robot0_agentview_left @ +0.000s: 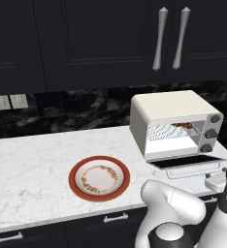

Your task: Pick up the kebab skewer and baguette bread, and place them inside the toaster oven. Close the toaster oven door and start by setting the timer.

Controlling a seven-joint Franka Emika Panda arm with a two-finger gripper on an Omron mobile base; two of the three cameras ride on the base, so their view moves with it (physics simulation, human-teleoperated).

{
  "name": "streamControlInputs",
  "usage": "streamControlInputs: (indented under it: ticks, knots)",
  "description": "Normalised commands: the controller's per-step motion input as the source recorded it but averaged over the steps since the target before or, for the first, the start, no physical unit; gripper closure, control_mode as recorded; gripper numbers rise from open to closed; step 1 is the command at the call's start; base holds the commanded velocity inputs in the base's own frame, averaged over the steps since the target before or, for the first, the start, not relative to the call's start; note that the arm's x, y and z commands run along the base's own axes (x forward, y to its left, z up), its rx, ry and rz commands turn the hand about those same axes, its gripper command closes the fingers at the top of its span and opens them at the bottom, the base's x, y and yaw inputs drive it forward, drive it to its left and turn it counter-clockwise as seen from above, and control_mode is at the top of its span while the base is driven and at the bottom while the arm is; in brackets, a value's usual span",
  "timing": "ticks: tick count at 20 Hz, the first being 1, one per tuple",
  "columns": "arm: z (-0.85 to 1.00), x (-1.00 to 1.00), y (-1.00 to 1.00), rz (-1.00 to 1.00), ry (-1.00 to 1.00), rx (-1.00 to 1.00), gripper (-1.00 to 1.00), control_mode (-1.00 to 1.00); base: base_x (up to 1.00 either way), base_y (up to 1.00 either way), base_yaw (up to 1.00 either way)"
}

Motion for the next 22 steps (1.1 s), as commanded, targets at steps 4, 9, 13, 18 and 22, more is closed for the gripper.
streamControlInputs:
  ticks: [4, 9, 13, 18, 22]
  knots:
    - [0.35, 0.42, 0.00, 0.00, -0.05, 0.00, -1.00, -1.00, 0.00, 0.00, 0.00]
    - [0.32, 0.48, 0.02, 0.00, -0.04, 0.00, -1.00, -1.00, 0.00, 0.00, 0.00]
    - [0.31, 0.51, 0.02, 0.00, -0.03, 0.00, -1.00, -1.00, 0.00, 0.00, 0.00]
    - [0.28, 0.52, 0.05, 0.00, -0.01, 0.00, -1.00, -1.00, 0.00, 0.00, 0.00]
    - [0.24, 0.42, 0.05, 0.00, -0.02, 0.00, -1.00, -1.00, 0.00, 0.00, 0.00]
